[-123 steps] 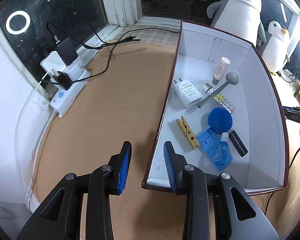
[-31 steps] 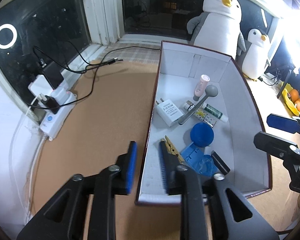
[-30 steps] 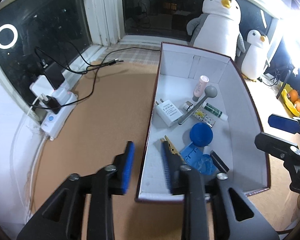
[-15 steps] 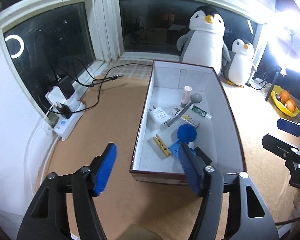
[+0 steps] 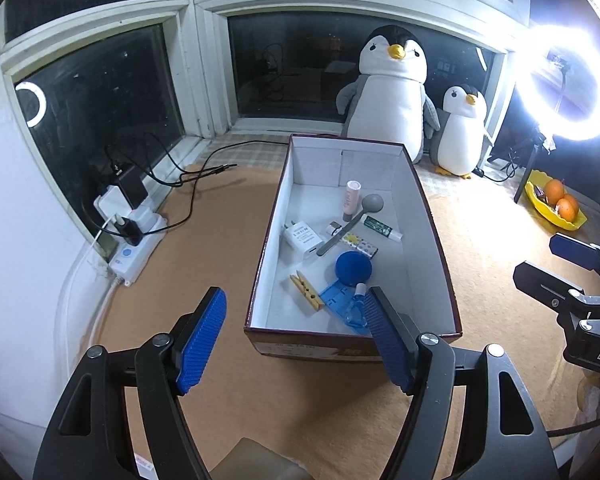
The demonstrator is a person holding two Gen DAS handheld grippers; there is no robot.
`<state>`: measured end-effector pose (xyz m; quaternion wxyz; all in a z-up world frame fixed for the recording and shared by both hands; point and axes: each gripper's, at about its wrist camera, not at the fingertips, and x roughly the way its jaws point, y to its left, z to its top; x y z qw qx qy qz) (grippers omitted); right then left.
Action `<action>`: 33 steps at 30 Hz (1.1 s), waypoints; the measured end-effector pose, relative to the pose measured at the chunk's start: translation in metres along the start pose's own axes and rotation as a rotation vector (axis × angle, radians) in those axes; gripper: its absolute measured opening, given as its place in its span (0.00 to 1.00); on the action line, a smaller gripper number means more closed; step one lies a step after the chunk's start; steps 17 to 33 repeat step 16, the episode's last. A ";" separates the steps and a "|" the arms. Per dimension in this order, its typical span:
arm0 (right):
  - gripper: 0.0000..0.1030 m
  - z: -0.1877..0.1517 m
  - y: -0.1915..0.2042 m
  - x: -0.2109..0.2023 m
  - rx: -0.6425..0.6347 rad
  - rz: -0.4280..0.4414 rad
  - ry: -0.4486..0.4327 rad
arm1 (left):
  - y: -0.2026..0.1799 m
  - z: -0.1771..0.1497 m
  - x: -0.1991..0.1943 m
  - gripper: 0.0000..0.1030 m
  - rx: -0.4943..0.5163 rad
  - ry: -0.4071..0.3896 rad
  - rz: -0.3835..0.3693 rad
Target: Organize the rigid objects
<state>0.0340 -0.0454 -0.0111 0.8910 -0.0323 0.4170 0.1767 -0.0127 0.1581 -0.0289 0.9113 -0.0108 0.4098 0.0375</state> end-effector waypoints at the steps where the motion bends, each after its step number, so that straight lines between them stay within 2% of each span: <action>1: 0.79 -0.001 0.000 -0.002 -0.002 -0.004 -0.002 | 0.000 0.000 -0.001 0.69 0.001 -0.002 0.000; 33: 0.79 -0.004 -0.003 -0.006 -0.008 -0.014 -0.003 | -0.006 0.000 -0.006 0.71 0.020 -0.018 -0.001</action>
